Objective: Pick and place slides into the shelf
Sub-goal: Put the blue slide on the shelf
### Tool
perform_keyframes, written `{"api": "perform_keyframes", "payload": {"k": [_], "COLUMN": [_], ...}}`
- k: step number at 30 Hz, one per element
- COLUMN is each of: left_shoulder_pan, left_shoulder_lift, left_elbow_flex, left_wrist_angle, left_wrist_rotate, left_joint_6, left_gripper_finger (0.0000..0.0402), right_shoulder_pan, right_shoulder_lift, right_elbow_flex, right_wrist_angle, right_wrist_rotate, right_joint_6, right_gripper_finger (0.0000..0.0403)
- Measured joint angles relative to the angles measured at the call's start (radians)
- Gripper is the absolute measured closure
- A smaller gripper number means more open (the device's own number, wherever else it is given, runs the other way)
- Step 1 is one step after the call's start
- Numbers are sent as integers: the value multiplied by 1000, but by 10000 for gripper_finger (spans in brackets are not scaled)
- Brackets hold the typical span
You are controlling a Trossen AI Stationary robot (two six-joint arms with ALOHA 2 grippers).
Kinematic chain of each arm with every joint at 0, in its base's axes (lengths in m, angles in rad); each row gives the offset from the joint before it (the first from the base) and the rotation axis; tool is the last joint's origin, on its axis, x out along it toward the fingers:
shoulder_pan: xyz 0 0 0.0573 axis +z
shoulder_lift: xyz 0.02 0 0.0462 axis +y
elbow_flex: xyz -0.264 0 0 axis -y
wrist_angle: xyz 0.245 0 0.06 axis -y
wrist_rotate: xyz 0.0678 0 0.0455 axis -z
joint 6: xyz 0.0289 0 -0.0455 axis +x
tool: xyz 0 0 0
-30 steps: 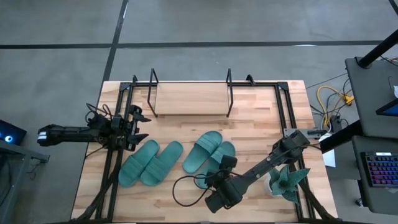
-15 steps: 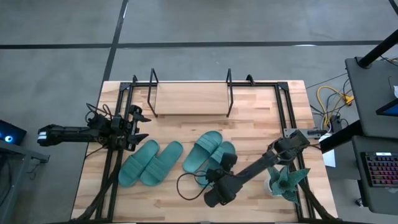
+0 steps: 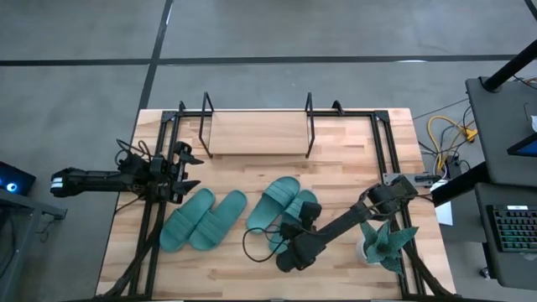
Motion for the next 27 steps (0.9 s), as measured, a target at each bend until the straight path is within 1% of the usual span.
{"api": "perform_keyframes", "payload": {"k": [8,12,15,17,24,25,27], "left_shoulder_pan": [0,0,0,0,0,0,0], "left_shoulder_lift": [-1,-1,-1,0,-1,-1,0], "left_elbow_flex": [0,0,0,0,0,0,0], "left_wrist_angle": [0,0,-1,0,-1,-1,-1], "left_wrist_rotate": [0,0,0,0,0,0,0], "left_joint_6": [0,0,0,0,0,0,0], "left_gripper_finger": [133,133,133,133,133,133,133], "right_shoulder_pan": [-20,-21,-21,-21,-21,-21,-21], "right_shoulder_lift": [0,0,0,0,-1,-1,-1], "right_elbow_flex": [-5,-5,-5,-5,-5,-5,-5], "right_wrist_angle": [2,3,2,0,-4,-6,-8], "right_wrist_rotate": [1,1,0,0,1,1,1], "right_joint_6": [52,52,52,51,50,47,42], "right_gripper_finger": [203,218,246,271,376,385,388]}}
